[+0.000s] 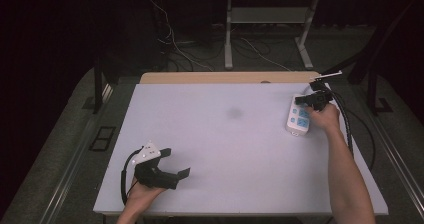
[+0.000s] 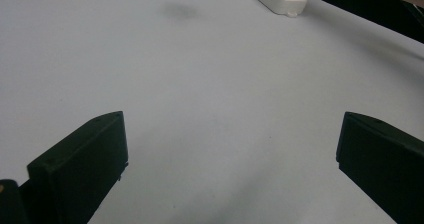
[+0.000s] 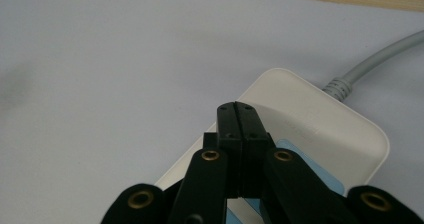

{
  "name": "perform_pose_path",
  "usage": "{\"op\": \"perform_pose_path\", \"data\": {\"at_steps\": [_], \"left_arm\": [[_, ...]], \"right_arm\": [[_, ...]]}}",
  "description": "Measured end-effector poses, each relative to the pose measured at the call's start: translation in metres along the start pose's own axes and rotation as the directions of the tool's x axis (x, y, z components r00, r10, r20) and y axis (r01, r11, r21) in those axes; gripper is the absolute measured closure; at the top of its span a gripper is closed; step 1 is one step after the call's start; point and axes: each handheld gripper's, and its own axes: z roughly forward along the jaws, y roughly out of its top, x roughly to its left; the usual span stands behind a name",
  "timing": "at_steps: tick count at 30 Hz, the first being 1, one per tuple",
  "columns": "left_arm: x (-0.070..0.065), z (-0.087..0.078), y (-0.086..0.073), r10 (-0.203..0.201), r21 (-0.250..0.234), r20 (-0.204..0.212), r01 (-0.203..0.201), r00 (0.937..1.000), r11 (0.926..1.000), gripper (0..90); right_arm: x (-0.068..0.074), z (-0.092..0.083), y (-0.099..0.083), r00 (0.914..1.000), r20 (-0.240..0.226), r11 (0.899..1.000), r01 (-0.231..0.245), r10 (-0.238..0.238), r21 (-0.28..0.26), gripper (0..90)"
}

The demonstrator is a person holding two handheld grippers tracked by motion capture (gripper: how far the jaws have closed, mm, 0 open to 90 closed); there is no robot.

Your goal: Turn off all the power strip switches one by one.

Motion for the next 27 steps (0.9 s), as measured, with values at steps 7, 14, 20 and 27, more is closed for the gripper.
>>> {"op": "perform_pose_path", "data": {"at_steps": [7,14,20,27], "left_arm": [[0.001,-0.001,0.0,-0.002,-0.005,-0.003,0.002,1.0,1.0,0.0],[0.0,0.001,0.0,0.0,0.001,0.002,0.0,1.0,1.0,0.0],[0.0,0.002,0.0,-0.002,0.0,0.004,0.002,1.0,1.0,0.0],[-0.002,0.002,0.001,-0.001,-0.004,0.009,0.001,1.0,1.0,0.0]], "right_arm": [[-0.003,-0.009,-0.001,0.9996,-0.023,1.0,-0.019,0.019,-0.004,90.0],[0.001,-0.032,-0.002,0.9993,-0.038,0.995,-0.002,-0.002,-0.095,89.8],[0.01,-0.044,-0.006,0.9978,-0.065,0.993,0.007,-0.015,-0.119,89.0],[0.024,-0.056,-0.02,0.9973,-0.071,0.991,0.011,-0.02,-0.13,81.5]]}}
